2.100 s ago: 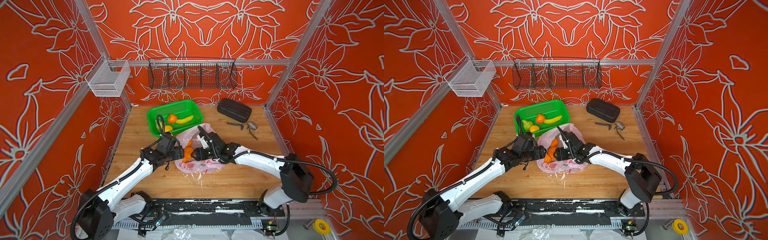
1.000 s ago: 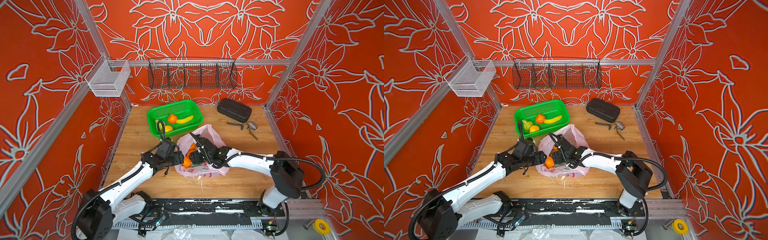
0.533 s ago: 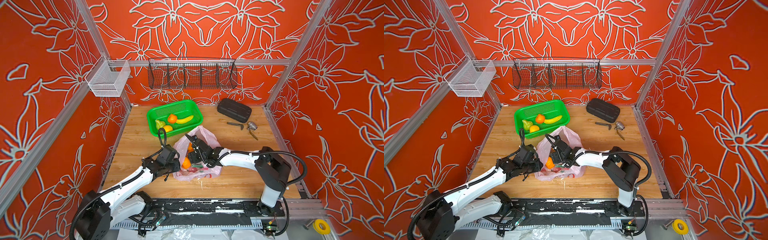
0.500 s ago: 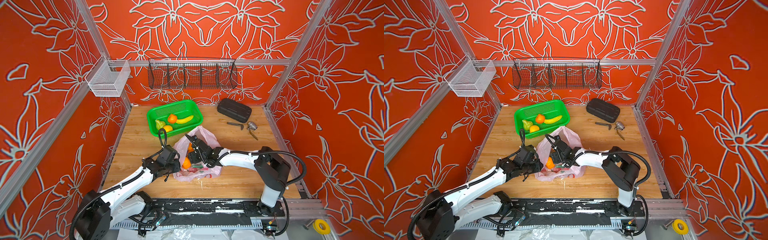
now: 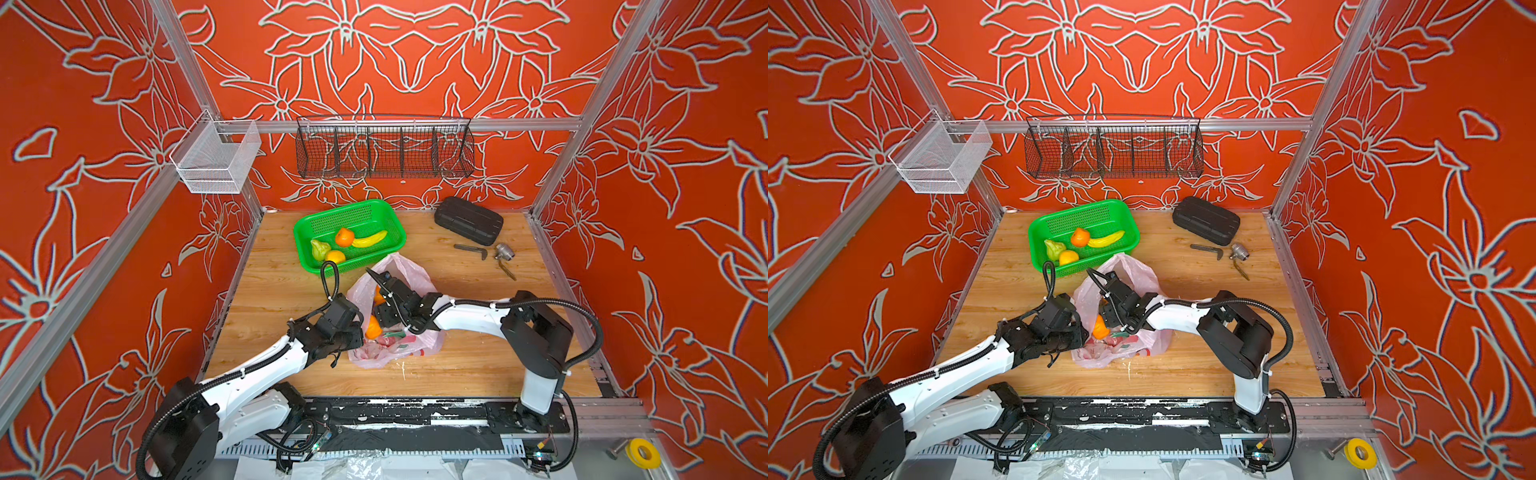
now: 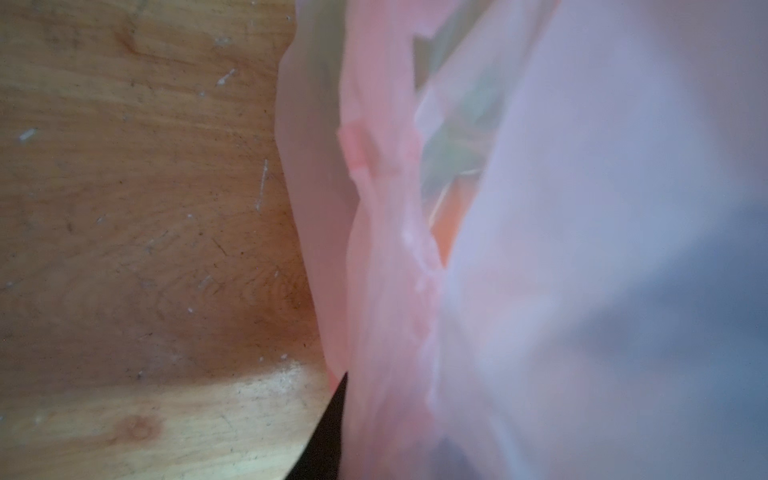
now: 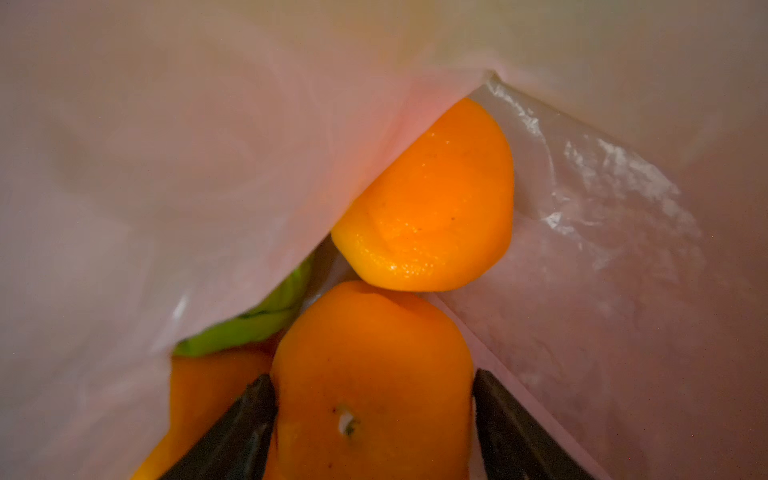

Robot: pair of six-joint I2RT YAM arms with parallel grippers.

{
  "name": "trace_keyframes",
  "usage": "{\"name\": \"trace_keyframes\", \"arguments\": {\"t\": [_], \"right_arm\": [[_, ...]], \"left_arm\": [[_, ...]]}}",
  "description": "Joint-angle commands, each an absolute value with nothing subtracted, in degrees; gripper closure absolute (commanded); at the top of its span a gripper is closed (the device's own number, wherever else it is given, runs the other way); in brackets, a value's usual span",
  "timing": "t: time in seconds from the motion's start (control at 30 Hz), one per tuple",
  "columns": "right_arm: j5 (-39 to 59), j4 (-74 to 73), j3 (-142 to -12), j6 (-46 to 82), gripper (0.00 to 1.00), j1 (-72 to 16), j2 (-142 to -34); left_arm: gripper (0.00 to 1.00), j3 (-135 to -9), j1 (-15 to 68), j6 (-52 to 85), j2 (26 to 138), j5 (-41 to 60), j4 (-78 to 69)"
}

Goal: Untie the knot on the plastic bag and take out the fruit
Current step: 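Grasp another orange inside the bag with the right gripper and lift it out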

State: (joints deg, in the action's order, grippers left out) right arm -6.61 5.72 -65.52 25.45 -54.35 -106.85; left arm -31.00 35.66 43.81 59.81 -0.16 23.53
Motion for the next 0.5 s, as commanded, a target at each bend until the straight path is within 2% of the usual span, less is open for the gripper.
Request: {"name": "trace_keyframes", "arguments": {"t": [0.0, 0.17, 0.27, 0.33, 0.47], "right_arm": [[-6.97, 9.00, -67.02, 25.65, 0.25, -54.32, -109.29], [-6.40, 8.99, -67.47, 25.02, 0.33, -54.35, -109.45], [-5.92, 8.99, -67.52, 25.39, 0.44, -54.32, -108.75], [-5.52, 7.88, -66.73, 25.73, 0.48, -54.32, -107.33], [-5.09, 5.59, -64.59, 26.92, 0.50, -54.36, -102.90]], "left_arm": [[0.70, -31.28, 36.22, 44.43, 60.03, -1.74, 24.07], [0.70, -31.29, 36.39, 44.14, 59.77, -2.46, 24.35], [0.69, -31.45, 36.41, 44.12, 59.58, -2.85, 24.60], [0.68, -31.39, 36.39, 44.12, 59.33, -3.20, 24.70], [0.63, -31.68, 36.46, 43.73, 59.11, -3.42, 24.68]]}}
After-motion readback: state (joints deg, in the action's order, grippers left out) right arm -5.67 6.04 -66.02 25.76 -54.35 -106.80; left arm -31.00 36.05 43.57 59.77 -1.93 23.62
